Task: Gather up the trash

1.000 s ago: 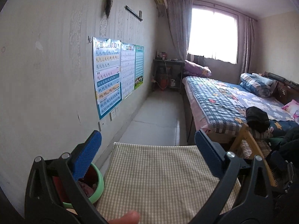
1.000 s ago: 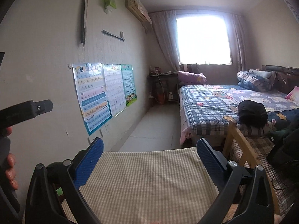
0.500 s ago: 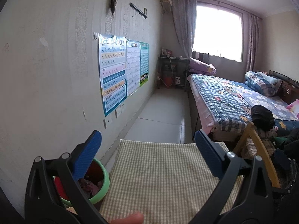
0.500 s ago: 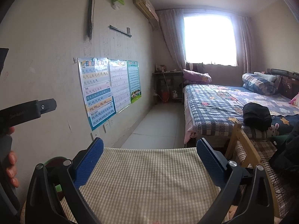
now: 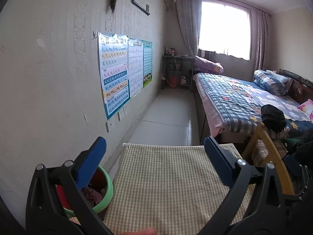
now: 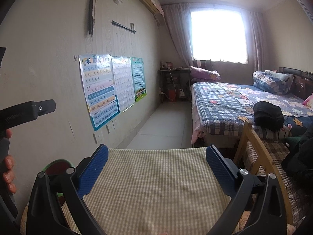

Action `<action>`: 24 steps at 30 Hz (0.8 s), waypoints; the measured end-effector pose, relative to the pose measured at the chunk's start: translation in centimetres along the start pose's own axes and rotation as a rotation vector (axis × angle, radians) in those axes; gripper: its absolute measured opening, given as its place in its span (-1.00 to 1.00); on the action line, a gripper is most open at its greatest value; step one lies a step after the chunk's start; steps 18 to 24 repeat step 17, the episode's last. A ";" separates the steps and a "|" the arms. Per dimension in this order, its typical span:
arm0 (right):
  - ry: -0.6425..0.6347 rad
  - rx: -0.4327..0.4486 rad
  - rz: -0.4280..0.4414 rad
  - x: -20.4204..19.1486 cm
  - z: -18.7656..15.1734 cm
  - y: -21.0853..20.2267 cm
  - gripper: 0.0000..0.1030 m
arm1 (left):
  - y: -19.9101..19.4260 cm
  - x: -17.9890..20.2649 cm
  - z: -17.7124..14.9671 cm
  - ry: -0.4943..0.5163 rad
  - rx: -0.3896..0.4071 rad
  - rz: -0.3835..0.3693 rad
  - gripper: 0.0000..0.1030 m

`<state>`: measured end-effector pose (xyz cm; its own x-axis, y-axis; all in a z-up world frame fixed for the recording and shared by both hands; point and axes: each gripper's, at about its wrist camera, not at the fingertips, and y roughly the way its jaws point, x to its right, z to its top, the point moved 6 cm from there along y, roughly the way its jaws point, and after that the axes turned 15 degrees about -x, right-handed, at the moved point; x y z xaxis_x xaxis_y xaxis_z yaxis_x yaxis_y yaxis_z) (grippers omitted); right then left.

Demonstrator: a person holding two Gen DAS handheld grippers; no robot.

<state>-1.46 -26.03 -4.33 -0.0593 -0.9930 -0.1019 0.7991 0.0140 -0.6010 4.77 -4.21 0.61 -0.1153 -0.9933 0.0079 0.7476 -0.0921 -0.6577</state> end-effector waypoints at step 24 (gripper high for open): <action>0.007 -0.547 -0.175 7.8 -13.1 18.6 0.86 | 6.1 -5.0 -5.9 -0.108 -0.187 -0.010 0.90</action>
